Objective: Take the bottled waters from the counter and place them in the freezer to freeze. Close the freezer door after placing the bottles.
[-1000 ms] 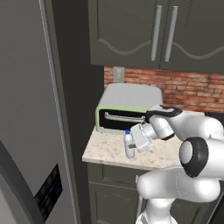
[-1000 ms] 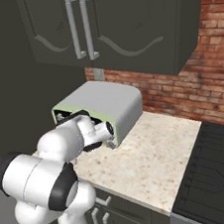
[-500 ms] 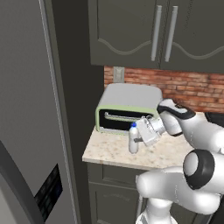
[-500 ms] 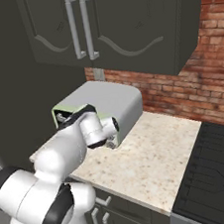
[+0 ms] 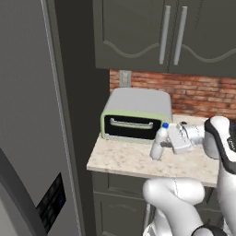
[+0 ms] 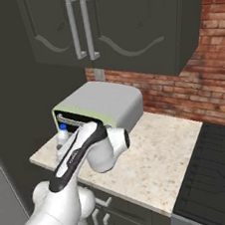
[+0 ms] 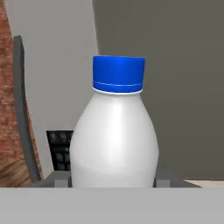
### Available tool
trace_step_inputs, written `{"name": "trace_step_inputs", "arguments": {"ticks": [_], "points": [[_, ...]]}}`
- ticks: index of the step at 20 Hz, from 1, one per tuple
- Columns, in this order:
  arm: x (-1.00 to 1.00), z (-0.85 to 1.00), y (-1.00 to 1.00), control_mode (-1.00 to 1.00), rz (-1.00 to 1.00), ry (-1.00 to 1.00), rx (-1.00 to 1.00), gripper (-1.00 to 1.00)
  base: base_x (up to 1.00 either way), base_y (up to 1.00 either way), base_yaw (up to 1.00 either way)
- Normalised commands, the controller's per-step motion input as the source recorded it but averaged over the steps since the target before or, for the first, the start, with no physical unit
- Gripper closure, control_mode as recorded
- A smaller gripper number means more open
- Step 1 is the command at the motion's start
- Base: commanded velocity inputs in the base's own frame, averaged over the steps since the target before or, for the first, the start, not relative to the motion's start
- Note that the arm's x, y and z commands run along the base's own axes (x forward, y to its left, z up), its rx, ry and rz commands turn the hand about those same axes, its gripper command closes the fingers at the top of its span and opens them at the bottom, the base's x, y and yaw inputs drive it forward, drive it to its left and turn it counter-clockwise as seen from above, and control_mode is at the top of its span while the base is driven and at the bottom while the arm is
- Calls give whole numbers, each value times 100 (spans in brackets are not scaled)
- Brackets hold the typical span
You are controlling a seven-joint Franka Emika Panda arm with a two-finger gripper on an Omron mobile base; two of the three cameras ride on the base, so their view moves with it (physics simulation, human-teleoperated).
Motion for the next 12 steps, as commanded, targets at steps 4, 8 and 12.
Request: {"name": "trace_step_inputs", "arguments": {"ticks": [4,8,12], "points": [[-99,77,-26,-100,-15,-1,3,100,0,0,0],[-44,46,-8,-100,-10,0,-28,100,0,0,0],[-11,56,-11,-100,-1,0,-34,100,0,0,0]]}}
